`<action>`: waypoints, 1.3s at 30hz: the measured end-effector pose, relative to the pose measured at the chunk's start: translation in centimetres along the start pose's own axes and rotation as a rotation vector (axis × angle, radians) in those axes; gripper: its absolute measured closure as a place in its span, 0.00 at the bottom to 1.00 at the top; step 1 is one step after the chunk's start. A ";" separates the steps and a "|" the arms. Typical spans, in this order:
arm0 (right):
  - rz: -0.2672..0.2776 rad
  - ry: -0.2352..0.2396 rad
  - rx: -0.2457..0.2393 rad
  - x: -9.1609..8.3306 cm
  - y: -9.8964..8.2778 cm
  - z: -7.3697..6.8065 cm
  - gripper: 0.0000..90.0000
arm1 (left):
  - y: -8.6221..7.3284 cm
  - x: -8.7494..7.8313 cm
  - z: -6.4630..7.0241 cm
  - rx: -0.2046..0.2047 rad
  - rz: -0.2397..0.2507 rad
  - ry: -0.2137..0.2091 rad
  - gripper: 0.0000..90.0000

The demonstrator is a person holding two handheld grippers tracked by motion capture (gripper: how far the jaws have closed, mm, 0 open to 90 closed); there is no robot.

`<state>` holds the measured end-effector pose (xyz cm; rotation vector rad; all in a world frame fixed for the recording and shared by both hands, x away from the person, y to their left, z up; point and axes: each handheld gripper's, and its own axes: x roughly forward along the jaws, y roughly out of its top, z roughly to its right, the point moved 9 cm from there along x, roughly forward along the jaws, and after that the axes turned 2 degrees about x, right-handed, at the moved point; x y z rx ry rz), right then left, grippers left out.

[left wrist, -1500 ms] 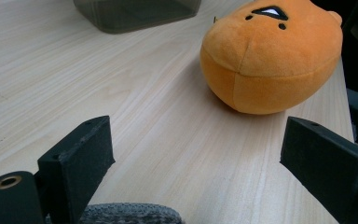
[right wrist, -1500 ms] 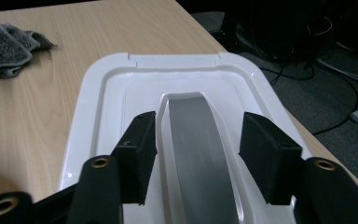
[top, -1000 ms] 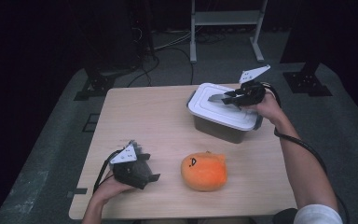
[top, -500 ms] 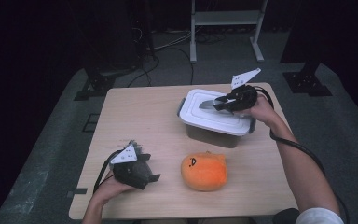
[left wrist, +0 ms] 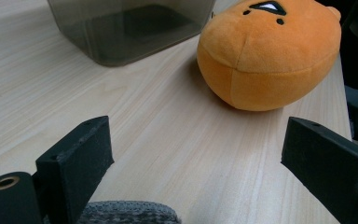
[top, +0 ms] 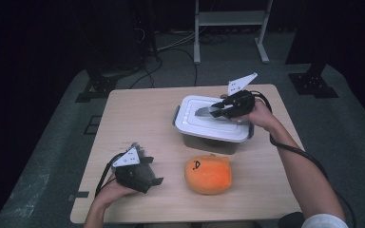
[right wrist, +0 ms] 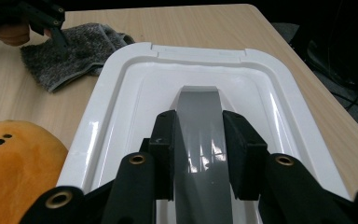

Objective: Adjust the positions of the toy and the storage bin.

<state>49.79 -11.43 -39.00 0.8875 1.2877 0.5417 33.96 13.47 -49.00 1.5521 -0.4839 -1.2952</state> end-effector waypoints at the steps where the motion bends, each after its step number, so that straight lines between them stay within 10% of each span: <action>1: 0.000 0.005 -0.002 0.1 0.1 -0.2 0.73 | 0.0 0.0 0.0 0.000 0.000 -0.001 0.09; 39: 0.026 0.010 -0.022 -0.4 1.3 -1.1 0.73 | -0.1 0.0 0.1 -0.003 0.000 -0.008 0.09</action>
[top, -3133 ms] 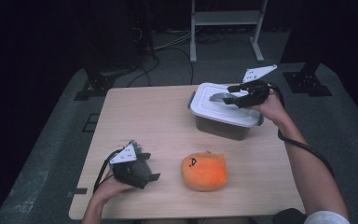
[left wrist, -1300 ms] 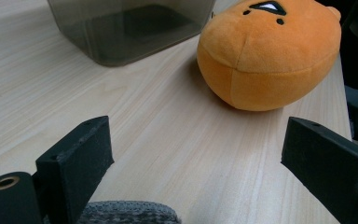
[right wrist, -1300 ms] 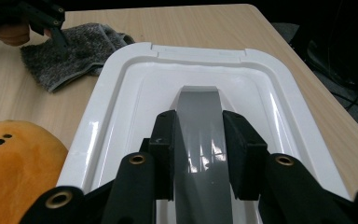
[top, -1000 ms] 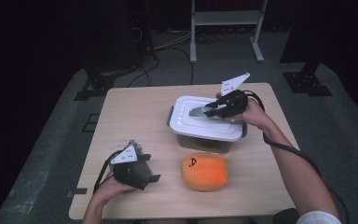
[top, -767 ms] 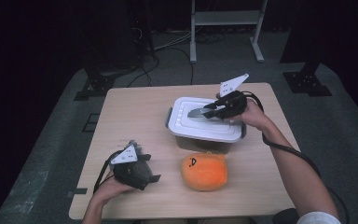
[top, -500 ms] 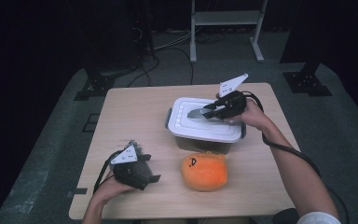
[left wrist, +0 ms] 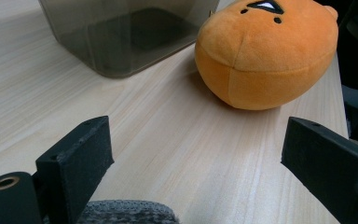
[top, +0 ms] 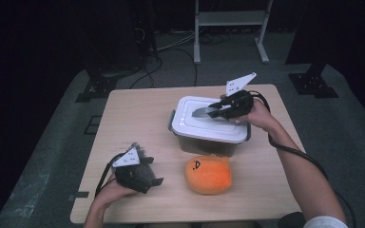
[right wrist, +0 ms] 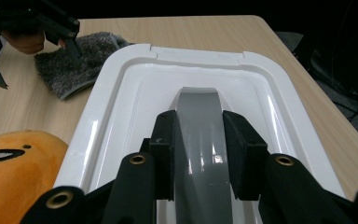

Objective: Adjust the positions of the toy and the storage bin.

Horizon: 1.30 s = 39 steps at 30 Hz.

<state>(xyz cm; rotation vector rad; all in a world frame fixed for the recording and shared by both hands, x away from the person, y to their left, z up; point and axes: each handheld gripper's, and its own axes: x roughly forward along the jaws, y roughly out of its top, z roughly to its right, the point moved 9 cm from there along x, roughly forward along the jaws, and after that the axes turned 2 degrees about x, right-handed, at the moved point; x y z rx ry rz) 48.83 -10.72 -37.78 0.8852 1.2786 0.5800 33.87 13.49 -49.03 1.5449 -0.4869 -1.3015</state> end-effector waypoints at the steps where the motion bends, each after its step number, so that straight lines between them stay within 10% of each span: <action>1: 0.007 -0.004 0.006 -0.2 0.1 0.0 0.73 | 0.0 0.0 0.0 0.001 0.000 0.000 0.09; 14: 0.081 -0.065 0.027 -5.2 0.2 -0.2 0.73 | 0.1 0.0 0.0 0.003 0.004 -0.001 0.09; 39: 0.112 -0.174 0.104 -13.3 -5.1 -2.2 0.73 | 0.1 0.1 0.1 0.001 0.005 0.002 0.09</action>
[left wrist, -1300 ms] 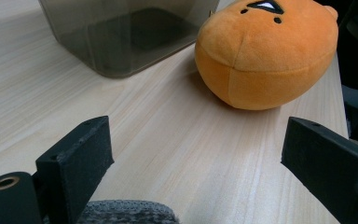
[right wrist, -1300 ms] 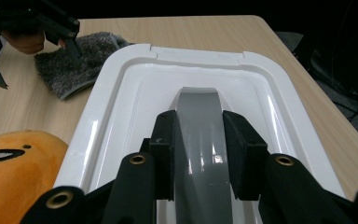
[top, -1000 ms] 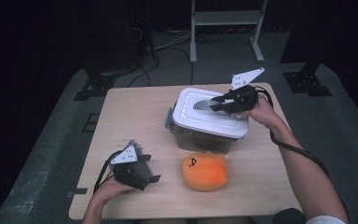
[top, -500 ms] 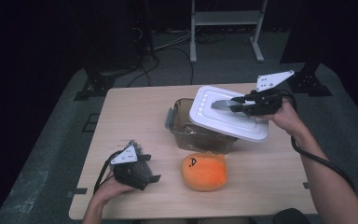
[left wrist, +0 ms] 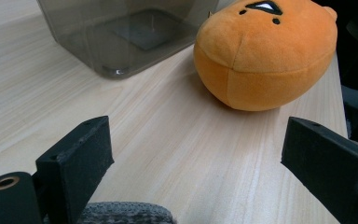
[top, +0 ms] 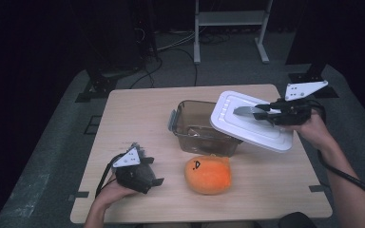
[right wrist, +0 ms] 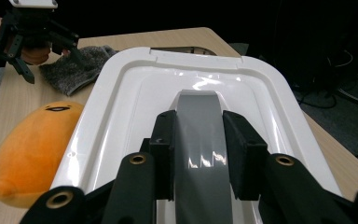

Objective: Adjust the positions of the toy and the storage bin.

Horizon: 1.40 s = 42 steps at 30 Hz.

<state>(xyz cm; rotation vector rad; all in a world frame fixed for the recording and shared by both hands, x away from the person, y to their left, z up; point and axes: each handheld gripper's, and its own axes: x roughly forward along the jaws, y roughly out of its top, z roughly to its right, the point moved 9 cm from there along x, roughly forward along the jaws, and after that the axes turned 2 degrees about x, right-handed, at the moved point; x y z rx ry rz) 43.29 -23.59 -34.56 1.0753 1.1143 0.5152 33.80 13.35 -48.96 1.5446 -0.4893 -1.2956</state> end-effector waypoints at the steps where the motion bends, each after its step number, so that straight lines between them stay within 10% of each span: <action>1: 0.000 -0.003 0.003 -0.2 -0.2 0.0 0.73 | 0.0 0.0 0.0 0.000 -0.001 -0.001 0.09; 42: 0.023 -0.169 0.129 -9.9 -9.5 -0.2 0.73 | -0.1 0.1 0.2 -0.007 -0.004 -0.004 0.09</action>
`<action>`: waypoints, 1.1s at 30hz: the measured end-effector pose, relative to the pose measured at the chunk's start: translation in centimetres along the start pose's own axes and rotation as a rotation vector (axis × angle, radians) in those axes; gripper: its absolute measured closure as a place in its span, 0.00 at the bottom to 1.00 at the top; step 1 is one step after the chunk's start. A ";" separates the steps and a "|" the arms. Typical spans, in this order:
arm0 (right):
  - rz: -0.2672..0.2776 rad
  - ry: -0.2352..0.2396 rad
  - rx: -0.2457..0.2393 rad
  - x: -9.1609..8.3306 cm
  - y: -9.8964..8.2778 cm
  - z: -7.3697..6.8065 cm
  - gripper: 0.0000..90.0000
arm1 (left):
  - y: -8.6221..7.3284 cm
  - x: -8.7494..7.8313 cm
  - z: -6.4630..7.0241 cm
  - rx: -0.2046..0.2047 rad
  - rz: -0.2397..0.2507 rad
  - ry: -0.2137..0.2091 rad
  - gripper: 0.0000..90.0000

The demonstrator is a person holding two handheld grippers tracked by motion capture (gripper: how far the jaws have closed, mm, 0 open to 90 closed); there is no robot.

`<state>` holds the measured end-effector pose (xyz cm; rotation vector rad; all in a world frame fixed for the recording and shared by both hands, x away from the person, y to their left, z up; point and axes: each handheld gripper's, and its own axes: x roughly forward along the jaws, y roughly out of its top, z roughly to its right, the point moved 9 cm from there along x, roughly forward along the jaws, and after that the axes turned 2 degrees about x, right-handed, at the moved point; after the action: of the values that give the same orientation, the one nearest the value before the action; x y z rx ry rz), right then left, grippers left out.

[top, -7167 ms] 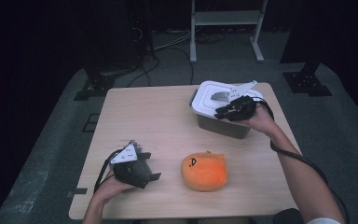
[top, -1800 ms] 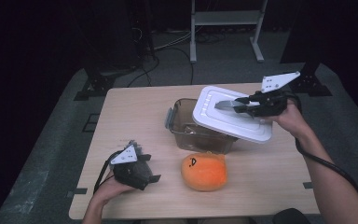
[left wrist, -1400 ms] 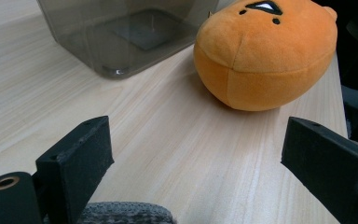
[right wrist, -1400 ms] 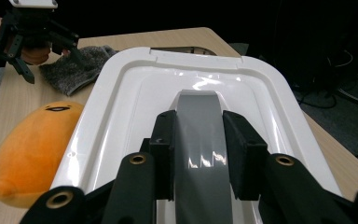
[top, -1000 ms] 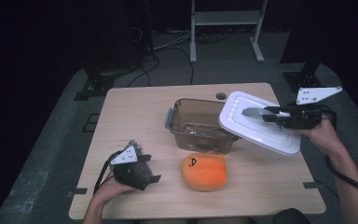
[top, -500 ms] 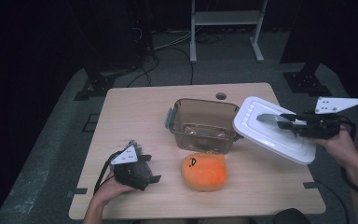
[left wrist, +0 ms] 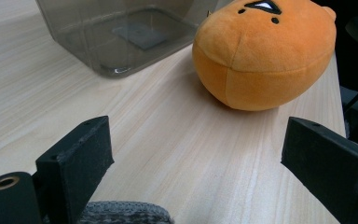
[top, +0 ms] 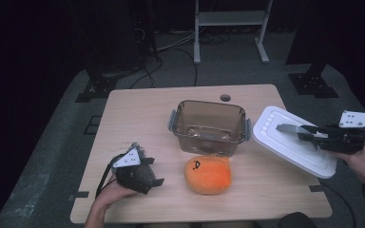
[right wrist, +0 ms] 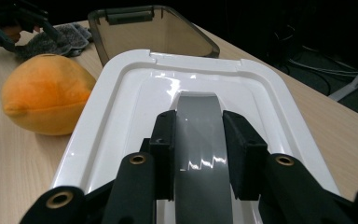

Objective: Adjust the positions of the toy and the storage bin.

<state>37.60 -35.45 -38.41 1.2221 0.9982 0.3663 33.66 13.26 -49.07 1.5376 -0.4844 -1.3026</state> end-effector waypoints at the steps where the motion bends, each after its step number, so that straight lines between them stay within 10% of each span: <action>1: 0.000 -0.004 0.003 -0.1 -0.3 0.1 0.73 | 0.0 0.0 0.0 0.001 0.000 0.000 0.09; 33: -0.076 0.042 0.088 3.6 -8.2 -1.4 0.73 | 0.0 -0.1 0.0 -0.001 0.000 -0.001 0.09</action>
<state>36.34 -34.90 -47.32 1.2555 1.1033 0.2920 33.59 13.36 -49.03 1.5360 -0.4848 -1.3034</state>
